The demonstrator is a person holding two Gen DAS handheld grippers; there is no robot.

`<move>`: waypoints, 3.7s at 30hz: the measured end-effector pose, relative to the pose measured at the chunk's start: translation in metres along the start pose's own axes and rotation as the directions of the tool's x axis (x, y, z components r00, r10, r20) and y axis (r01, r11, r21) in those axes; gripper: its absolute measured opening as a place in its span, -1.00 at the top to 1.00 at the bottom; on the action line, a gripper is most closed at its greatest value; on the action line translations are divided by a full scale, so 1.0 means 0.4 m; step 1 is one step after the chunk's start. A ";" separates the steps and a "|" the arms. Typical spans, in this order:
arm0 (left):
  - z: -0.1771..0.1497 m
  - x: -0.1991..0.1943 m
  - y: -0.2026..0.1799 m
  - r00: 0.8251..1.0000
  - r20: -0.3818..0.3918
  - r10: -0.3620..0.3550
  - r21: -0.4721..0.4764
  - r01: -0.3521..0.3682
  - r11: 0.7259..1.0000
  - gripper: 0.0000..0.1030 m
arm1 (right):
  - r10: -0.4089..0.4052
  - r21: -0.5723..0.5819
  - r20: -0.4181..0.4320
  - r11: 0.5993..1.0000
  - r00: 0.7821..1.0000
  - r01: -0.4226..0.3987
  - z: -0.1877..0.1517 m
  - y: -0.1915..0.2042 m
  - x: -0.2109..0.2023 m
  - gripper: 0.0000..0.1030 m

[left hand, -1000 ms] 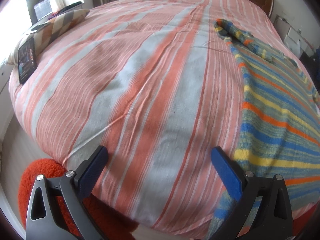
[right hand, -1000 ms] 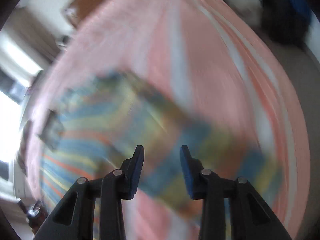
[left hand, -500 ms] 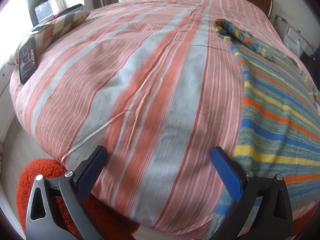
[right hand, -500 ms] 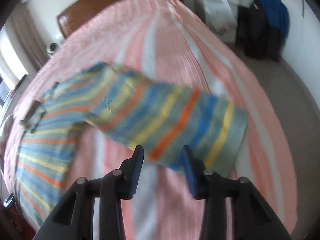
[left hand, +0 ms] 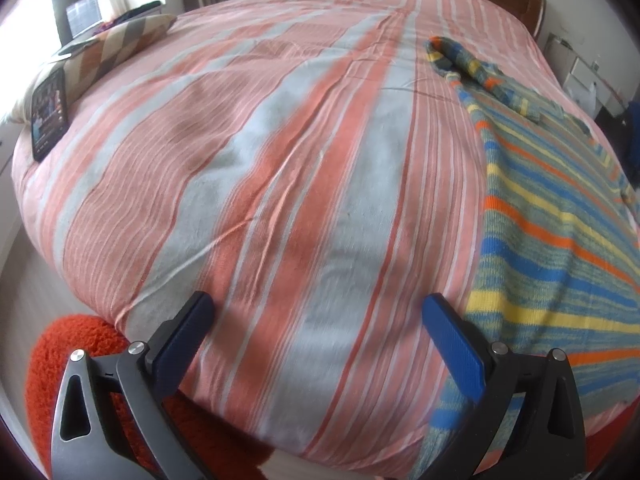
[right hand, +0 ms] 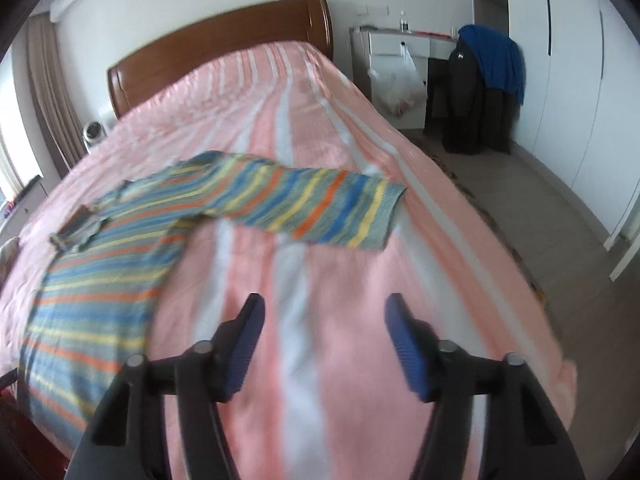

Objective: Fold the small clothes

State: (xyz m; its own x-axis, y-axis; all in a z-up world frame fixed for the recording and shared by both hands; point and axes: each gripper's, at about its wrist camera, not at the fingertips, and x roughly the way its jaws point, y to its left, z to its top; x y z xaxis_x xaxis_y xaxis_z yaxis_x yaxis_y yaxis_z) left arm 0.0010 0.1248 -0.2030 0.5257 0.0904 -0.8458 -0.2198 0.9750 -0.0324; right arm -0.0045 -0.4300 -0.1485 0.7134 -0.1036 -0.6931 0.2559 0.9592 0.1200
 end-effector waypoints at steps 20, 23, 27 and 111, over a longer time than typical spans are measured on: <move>-0.009 -0.023 -0.003 1.000 -0.017 -0.017 0.012 0.018 1.000 -0.99 | 0.063 -0.112 -0.022 0.992 0.998 -0.065 -0.162 0.160 -0.015 -0.48; -0.013 -0.047 -0.005 0.999 -0.007 -0.043 0.011 0.043 0.999 -0.99 | 0.065 -0.131 -0.008 0.989 0.998 -0.065 -0.163 0.166 -0.021 -0.48; -0.014 -0.081 -0.010 0.999 0.030 -0.044 0.015 0.044 0.999 -0.99 | 0.072 -0.139 -0.006 0.988 0.997 -0.072 -0.168 0.168 -0.019 -0.48; 0.336 0.099 0.226 0.999 -0.012 0.033 -0.374 -0.035 0.927 -0.55 | 0.126 -0.126 -0.080 0.983 0.989 -0.135 -0.196 0.186 0.040 -0.53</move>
State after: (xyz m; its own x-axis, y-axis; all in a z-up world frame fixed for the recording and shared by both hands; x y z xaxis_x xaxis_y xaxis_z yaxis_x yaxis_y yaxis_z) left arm 0.1123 0.2440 -0.1680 0.5082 0.1204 -0.8528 -0.5299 0.8242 -0.1995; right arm -0.0252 -0.3396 -0.2064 0.6857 0.0395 -0.7268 0.0727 0.9898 0.1223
